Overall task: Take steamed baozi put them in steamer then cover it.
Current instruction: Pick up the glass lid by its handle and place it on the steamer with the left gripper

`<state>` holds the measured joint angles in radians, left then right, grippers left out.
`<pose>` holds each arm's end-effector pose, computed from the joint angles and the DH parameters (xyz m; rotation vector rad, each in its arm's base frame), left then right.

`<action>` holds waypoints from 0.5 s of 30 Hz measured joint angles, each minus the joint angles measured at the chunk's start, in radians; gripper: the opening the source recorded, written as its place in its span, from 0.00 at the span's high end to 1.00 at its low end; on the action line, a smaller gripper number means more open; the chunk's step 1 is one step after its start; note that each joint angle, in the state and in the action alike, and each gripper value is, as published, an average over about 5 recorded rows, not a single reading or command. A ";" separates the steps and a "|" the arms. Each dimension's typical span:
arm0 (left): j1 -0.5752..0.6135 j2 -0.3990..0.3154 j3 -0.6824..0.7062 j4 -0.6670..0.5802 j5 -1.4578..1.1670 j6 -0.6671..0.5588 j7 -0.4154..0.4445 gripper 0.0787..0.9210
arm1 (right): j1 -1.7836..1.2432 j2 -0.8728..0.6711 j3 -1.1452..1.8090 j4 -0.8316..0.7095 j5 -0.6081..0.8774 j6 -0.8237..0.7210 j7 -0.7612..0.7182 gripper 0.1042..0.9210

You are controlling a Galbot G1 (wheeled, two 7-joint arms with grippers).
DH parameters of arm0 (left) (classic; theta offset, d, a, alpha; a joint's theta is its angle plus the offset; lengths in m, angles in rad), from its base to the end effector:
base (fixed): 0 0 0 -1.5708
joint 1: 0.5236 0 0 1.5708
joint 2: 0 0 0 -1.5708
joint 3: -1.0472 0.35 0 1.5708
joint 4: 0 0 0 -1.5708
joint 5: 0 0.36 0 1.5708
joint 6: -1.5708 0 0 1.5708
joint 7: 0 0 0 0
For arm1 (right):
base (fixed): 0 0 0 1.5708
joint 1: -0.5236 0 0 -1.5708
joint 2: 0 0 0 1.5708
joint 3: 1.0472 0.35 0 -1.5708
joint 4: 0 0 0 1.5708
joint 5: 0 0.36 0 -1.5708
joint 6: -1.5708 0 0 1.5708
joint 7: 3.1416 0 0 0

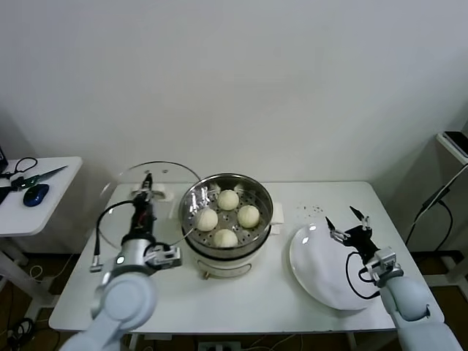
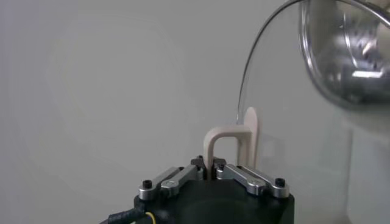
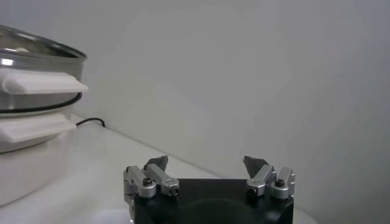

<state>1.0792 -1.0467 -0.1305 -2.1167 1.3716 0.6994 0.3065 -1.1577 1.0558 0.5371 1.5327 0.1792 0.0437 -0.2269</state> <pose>0.2777 -0.0204 -0.2092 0.2404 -2.1280 -2.2286 0.3229 -0.1834 -0.3519 0.3362 -2.9487 0.4849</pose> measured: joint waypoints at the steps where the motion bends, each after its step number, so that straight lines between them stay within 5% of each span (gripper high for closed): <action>1: -0.018 -0.014 0.019 0.008 0.014 0.007 0.015 0.91 | -0.002 0.000 0.003 -0.002 -0.001 0.002 0.000 0.12; 15: -0.182 -0.254 0.203 0.160 0.167 0.038 0.111 0.91 | -0.025 0.014 0.036 -0.026 -0.017 0.027 -0.012 0.12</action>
<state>0.8970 -1.3002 0.0726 -1.9571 1.5389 0.7372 0.4170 -1.1831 1.0698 0.5729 1.5065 0.1621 0.0705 -0.2386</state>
